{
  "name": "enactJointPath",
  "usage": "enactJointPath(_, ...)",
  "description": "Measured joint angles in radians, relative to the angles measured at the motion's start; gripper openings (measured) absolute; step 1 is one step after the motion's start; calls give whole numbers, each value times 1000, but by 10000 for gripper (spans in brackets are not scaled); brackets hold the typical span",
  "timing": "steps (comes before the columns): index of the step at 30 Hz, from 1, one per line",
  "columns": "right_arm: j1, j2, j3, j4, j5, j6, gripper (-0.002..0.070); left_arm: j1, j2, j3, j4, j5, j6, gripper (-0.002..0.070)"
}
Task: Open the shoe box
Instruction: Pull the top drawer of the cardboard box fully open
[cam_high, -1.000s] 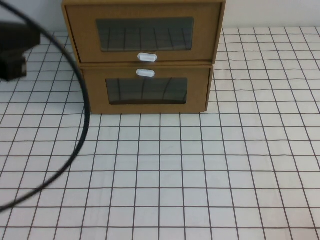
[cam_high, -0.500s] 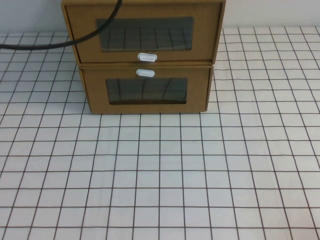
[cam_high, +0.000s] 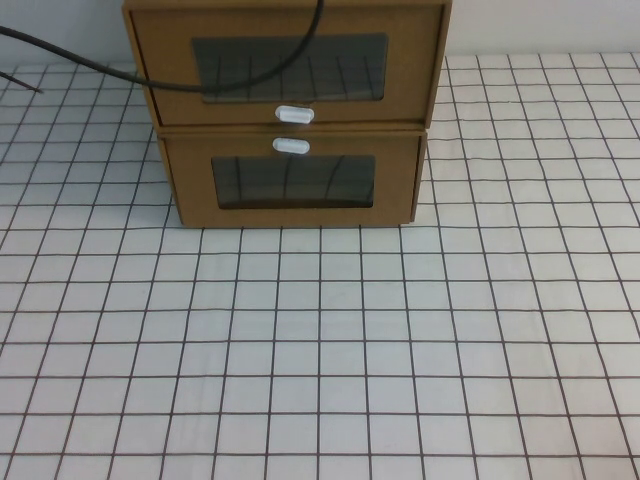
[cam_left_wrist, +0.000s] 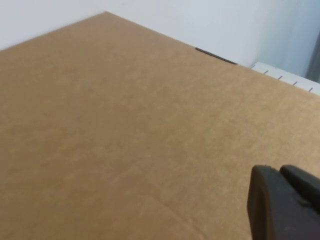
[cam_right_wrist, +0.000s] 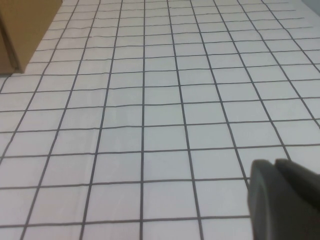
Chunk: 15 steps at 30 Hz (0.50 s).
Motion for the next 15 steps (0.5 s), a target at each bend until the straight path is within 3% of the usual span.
enactJointPath(15, 0, 0, 0, -72, 0, 0, -14, -29, 52, -2, 6, -44, 38, -2)
